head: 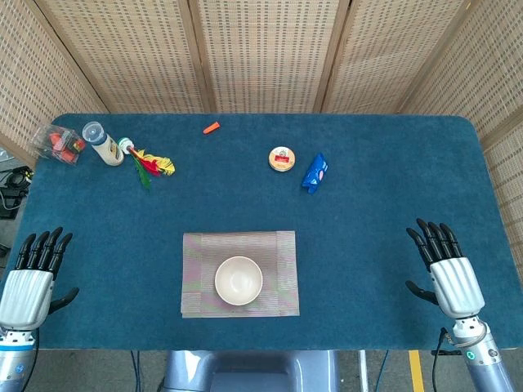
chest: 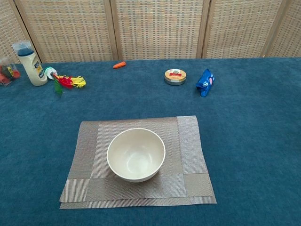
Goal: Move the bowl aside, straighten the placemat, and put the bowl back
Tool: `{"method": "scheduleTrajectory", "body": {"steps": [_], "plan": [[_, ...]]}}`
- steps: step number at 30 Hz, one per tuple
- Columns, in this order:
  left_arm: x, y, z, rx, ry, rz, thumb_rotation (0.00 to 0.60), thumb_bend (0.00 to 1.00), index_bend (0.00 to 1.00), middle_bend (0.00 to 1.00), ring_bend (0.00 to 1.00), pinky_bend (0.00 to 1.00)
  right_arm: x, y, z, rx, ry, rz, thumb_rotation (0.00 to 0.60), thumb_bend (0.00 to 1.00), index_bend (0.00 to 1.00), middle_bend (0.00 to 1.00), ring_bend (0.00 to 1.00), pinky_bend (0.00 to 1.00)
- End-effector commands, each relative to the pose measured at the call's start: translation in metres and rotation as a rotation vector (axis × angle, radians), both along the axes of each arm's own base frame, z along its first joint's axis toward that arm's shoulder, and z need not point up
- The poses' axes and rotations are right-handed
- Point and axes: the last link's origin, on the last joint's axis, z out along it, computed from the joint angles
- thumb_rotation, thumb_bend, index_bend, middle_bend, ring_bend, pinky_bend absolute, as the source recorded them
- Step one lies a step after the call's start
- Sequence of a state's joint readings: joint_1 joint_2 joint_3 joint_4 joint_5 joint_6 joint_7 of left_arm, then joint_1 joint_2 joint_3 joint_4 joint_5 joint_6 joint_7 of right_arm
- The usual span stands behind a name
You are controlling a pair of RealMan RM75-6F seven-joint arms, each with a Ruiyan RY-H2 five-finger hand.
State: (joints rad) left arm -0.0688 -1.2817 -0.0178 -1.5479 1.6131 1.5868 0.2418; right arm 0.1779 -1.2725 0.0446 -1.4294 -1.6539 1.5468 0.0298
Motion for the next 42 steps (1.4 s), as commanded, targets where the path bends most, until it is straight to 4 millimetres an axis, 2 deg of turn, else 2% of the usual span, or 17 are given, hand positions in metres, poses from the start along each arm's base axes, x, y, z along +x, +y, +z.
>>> {"method": "scheduleTrajectory", "body": {"steps": [1,31,33,38,42], "plan": [[0.0,0.0,0.0,0.002,-0.001,-0.004,0.6,0.01,0.0,0.0,0.0,0.0,0.0,0.0,0.0,0.001,0.0,-0.002,0.6,0.13,0.11,0.0,0.0,0.0],[0.009,0.0,-0.008,-0.045,-0.017,-0.053,0.6,0.01,0.0,0.0,0.0,0.0,0.0,0.0,0.003,0.003,-0.015,-0.012,0.6,0.13,0.13,0.0,0.0,0.0],[0.011,0.003,-0.011,-0.058,-0.018,-0.068,0.6,0.01,0.03,0.0,0.0,0.0,-0.001,-0.001,0.004,-0.001,-0.02,-0.015,0.6,0.13,0.14,0.0,0.0,0.0],[0.024,0.013,-0.018,-0.099,-0.01,-0.127,0.6,0.03,0.2,0.0,0.0,0.0,-0.001,-0.002,0.006,-0.005,-0.03,-0.016,0.6,0.13,0.14,0.0,0.0,0.0],[0.045,0.022,-0.028,-0.136,-0.018,-0.199,0.6,0.04,0.26,0.0,0.0,0.0,0.0,-0.001,0.007,-0.007,-0.037,-0.015,0.6,0.13,0.14,0.0,0.0,0.0]]}}
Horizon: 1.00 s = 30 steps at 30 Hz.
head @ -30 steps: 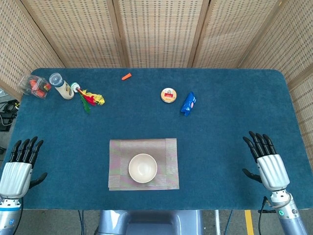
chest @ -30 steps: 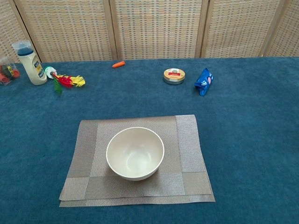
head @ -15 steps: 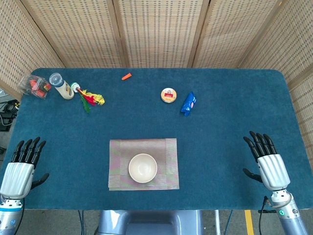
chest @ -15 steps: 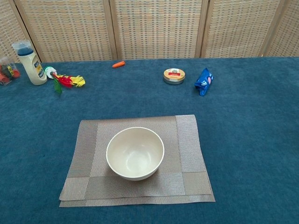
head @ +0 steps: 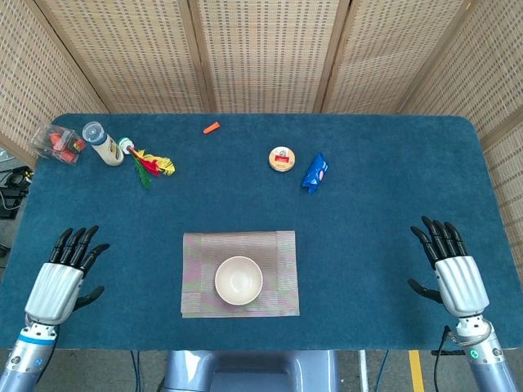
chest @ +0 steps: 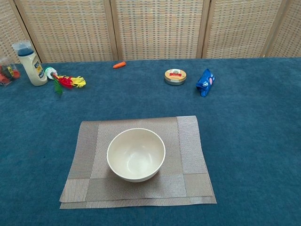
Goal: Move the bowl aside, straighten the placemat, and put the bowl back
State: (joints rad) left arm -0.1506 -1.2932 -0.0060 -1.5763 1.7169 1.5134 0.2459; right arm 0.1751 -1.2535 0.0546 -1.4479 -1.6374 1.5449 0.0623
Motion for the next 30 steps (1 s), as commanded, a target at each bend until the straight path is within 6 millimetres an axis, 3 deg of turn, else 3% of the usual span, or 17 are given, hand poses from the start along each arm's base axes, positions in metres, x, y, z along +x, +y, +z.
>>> {"method": "scheduleTrajectory", "body": {"steps": [1,12,24,30], "plan": [[0.017,0.008,-0.009,-0.029,0.0,-0.053,0.6,0.04,0.27,0.0,0.0,0.0,0.0,0.0,0.001,-0.002,-0.005,0.0,0.6,0.13,0.14,0.0,0.0,0.0],[0.066,0.027,-0.057,-0.165,0.051,-0.148,0.6,0.17,0.29,0.0,0.0,0.0,-0.002,-0.001,0.009,-0.019,-0.035,-0.005,0.6,0.13,0.14,0.0,0.0,0.0],[0.106,0.03,-0.113,-0.262,0.099,-0.232,0.6,0.17,0.37,0.0,0.0,0.0,-0.002,0.0,0.02,-0.042,-0.075,-0.002,0.6,0.13,0.15,0.0,0.0,0.0],[0.116,0.031,-0.133,-0.289,0.12,-0.244,0.6,0.17,0.4,0.0,0.0,0.0,-0.003,-0.001,0.022,-0.045,-0.082,-0.004,0.6,0.13,0.15,0.0,0.0,0.0]]}}
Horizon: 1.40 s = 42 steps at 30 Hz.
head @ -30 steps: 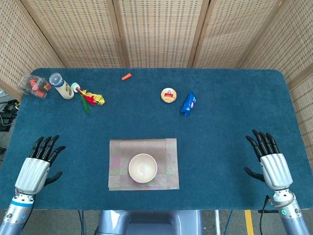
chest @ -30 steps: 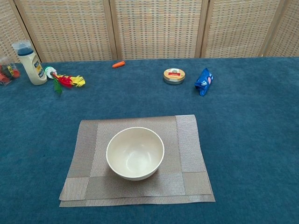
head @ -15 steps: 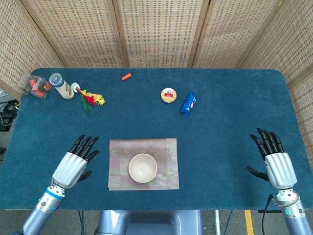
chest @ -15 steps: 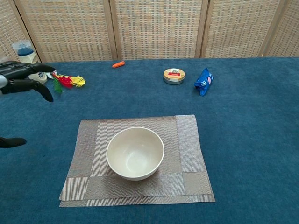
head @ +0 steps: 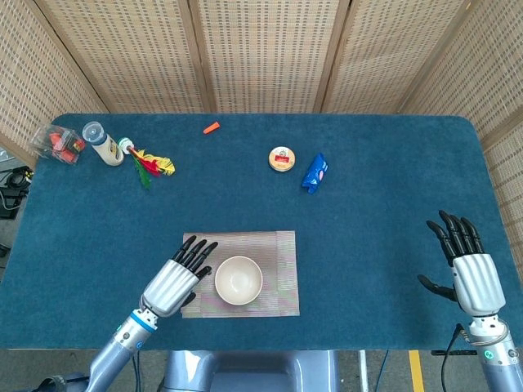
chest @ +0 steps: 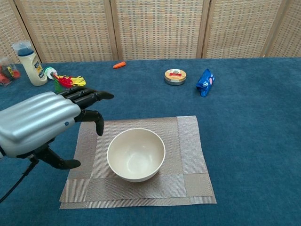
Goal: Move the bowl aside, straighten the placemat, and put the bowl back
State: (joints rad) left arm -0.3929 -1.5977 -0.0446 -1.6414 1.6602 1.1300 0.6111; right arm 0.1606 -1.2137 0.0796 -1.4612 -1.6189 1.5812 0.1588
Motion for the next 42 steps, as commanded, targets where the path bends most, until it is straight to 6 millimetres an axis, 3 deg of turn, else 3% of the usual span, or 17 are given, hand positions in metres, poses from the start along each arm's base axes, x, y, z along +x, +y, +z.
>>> {"method": "scheduleTrajectory", "body": {"steps": [1,18,35,42], "plan": [[0.005,0.002,-0.012,-0.016,0.013,-0.003,0.6,0.17,0.41,0.0,0.0,0.0,0.0,0.0,0.001,-0.002,-0.003,-0.002,0.6,0.13,0.15,0.0,0.0,0.0],[0.022,0.008,-0.054,-0.058,0.058,-0.025,0.6,0.19,0.46,0.0,0.0,0.0,0.0,0.0,0.002,-0.004,-0.016,0.004,0.6,0.13,0.15,0.0,0.0,0.0],[0.026,0.008,-0.066,-0.078,0.07,-0.018,0.6,0.7,0.51,0.0,0.0,0.0,-0.001,0.0,0.007,-0.015,-0.043,0.011,0.6,0.13,0.15,0.0,0.0,0.0],[0.023,0.009,-0.063,-0.075,0.073,-0.011,0.6,0.73,0.53,0.0,0.0,0.0,0.0,0.0,0.007,-0.012,-0.049,0.014,0.6,0.13,0.15,0.0,0.0,0.0]]}}
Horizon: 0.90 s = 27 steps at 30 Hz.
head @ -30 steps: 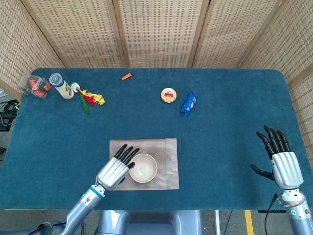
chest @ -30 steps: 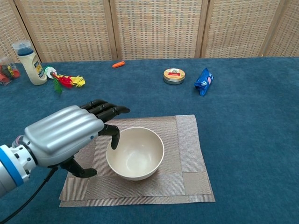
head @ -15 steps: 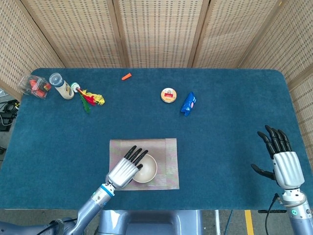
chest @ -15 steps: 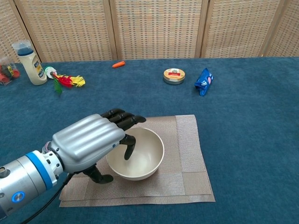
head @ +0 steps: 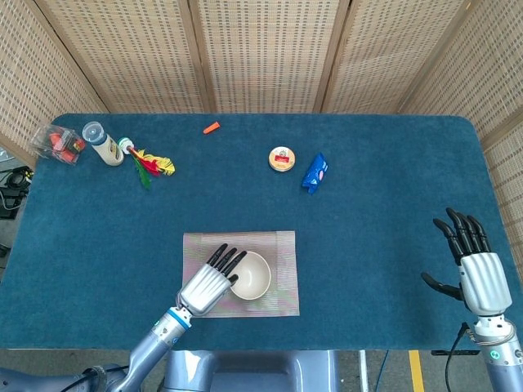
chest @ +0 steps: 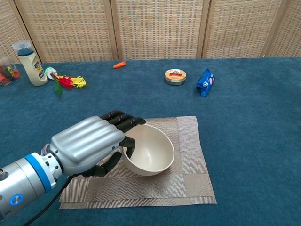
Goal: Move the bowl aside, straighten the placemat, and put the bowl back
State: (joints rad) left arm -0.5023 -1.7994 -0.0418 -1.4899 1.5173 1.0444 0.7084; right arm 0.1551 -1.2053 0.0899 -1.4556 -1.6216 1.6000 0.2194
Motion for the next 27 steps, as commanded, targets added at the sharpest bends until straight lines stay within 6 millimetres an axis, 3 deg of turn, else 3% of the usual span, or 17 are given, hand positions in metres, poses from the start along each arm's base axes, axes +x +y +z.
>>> {"method": "scheduleTrajectory", "body": {"steps": [1,15,27], "plan": [[-0.002,0.001,0.001,0.002,0.002,0.005,0.6,0.73,0.54,0.0,0.0,0.0,0.0,0.0,0.0,0.001,0.0,0.001,0.6,0.13,0.15,0.0,0.0,0.0],[-0.009,0.008,0.017,0.043,-0.01,0.015,0.6,0.73,0.67,0.0,0.0,0.0,0.0,0.0,0.001,-0.002,-0.003,-0.001,0.6,0.13,0.15,0.0,0.0,0.0],[-0.024,0.034,0.065,0.172,-0.071,0.053,0.6,0.73,0.71,0.0,0.0,0.0,0.0,0.001,0.001,-0.008,0.001,0.002,0.6,0.13,0.15,0.0,0.0,0.0]]}}
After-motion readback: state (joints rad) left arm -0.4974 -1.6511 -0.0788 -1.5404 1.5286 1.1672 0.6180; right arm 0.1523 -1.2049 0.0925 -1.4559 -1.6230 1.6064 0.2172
